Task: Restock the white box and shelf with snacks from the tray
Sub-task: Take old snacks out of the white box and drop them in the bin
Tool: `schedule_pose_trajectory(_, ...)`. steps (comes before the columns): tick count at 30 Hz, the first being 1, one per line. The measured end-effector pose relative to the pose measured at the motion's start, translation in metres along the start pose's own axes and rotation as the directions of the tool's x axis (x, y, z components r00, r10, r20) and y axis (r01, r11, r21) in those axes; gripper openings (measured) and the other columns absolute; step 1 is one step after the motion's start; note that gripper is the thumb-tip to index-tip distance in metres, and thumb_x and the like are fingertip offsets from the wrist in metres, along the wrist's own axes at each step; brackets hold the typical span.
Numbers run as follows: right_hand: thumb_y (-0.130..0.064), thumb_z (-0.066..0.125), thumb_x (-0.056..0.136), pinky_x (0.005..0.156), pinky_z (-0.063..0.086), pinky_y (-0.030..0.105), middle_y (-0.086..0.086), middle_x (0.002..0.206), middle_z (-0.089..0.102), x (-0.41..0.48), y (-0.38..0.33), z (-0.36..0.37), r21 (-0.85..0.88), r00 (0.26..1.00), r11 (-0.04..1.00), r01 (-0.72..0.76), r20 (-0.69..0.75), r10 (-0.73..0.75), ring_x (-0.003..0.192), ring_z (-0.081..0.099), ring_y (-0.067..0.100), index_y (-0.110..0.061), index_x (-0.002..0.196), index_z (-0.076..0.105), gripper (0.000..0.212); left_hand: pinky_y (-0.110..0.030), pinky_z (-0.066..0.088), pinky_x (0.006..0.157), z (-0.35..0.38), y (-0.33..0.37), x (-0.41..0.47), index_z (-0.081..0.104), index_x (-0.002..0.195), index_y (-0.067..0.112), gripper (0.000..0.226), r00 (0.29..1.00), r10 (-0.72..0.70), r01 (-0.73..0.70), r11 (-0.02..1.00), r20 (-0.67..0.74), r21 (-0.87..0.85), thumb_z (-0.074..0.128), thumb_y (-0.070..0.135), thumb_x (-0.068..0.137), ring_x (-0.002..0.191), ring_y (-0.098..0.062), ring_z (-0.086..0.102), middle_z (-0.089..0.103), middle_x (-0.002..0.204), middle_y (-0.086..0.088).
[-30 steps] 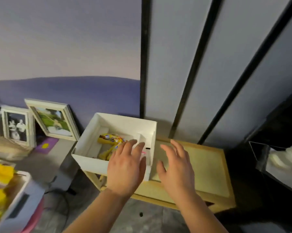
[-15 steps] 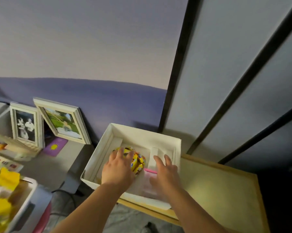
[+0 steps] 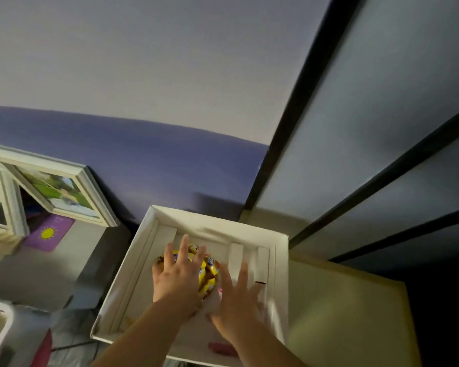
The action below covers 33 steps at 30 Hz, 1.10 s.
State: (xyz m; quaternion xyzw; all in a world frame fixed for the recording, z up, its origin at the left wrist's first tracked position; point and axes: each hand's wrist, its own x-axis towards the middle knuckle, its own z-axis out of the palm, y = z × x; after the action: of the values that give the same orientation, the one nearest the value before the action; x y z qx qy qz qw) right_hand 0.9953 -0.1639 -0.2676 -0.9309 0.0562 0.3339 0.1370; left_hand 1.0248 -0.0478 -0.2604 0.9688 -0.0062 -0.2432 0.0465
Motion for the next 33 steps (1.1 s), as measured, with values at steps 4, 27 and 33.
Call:
schedule_pose_trajectory(4,-0.042,0.066,0.081,0.108,0.025,0.052,0.011,0.152,-0.025,0.004,-0.002,0.007,-0.024,0.996,0.998,-0.061,0.062,0.062,0.134,0.015,0.048,-0.043,0.142,-0.014,0.100,-0.055,0.019,0.109,0.010,-0.008,0.006,-0.006,0.142,0.040,0.085,0.999,0.019,-0.019,1.000,0.034,-0.008,0.057,0.038,0.085,0.138,-0.037,-0.013,-0.019,0.152,0.000)
schedule_pose_trajectory(27,-0.023,0.062,0.086,0.094,0.045,0.040,0.013,0.153,-0.019,0.006,-0.003,0.017,-0.040,0.973,0.999,-0.029,-0.231,0.019,0.127,0.027,0.039,-0.035,0.143,-0.010,0.092,-0.034,0.044,0.081,0.022,-0.011,0.012,0.028,0.130,0.027,0.063,0.997,0.045,-0.039,0.994,-0.060,0.104,0.065,0.028,0.078,0.119,-0.021,0.029,0.035,0.123,-0.001)
schedule_pose_trajectory(33,-0.022,0.062,0.085,0.098,0.045,0.040,0.010,0.154,-0.018,-0.005,-0.002,0.009,0.046,0.965,0.999,0.003,-0.263,0.010,0.134,0.019,0.041,-0.035,0.144,-0.009,0.093,-0.032,0.046,0.071,0.005,-0.015,0.003,0.041,0.121,0.023,0.038,0.987,0.060,-0.053,0.998,-0.151,0.046,0.051,0.019,0.085,0.111,-0.022,0.036,0.041,0.113,-0.003)
